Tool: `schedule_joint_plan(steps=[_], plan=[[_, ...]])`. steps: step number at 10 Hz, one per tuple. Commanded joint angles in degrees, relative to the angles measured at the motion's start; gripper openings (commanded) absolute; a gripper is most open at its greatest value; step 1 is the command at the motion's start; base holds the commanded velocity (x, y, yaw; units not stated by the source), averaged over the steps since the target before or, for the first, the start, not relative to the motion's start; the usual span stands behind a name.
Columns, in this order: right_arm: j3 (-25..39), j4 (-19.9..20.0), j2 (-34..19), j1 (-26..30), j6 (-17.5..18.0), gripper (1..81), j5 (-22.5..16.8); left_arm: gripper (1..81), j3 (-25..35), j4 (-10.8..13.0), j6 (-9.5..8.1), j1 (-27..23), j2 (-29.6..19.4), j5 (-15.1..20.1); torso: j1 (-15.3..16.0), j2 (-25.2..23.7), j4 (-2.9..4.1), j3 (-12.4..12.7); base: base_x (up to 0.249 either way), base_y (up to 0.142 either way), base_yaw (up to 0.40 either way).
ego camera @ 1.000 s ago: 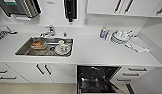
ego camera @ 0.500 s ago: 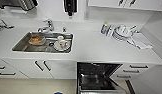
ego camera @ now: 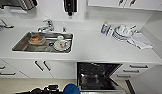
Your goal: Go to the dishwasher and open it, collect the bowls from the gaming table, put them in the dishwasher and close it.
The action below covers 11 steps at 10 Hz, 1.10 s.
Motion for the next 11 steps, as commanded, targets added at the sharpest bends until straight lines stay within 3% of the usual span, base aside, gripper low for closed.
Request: schedule_joint_plan(steps=[1, 3, 5, 8, 11], plan=[[0.35, -0.83, -1.24, -0.6, -0.13, 1.0, -3.67, 1.0, -0.55, -0.79, -4.25, -11.53, 5.85, 7.37, 0.0, 0.0, 0.0, 0.0, 0.0, 0.0, 0.0], [0.35, -0.83, -1.15, -0.78, -0.13, 1.0, -3.58, 1.0, -1.61, -0.61, -5.67, -15.75, 9.82, 9.48, 0.0, 0.0, 0.0, -0.02, 0.0, 0.0, 0.0], [0.18, -0.83, -1.06, -0.6, -0.13, 1.0, -2.71, 1.0, -3.98, -0.61, -6.46, -18.49, 14.13, 9.39, 0.02, 0.02, 0.0, -0.05, 0.0, 0.0, 0.0], [-0.35, -0.83, -0.97, -0.86, -0.13, 1.0, -2.62, 1.0, -12.32, -0.61, -7.16, -18.76, 22.37, 9.48, 0.05, 0.07, 0.0, -0.06, 0.0, 0.0, 0.0], [-0.44, -0.83, -0.45, -0.95, -0.22, 1.0, -2.53, 1.0, -17.24, -0.52, -7.16, -19.63, 27.47, 9.83, 0.06, 0.09, 0.0, -0.09, 0.0, 0.0, 0.0]])
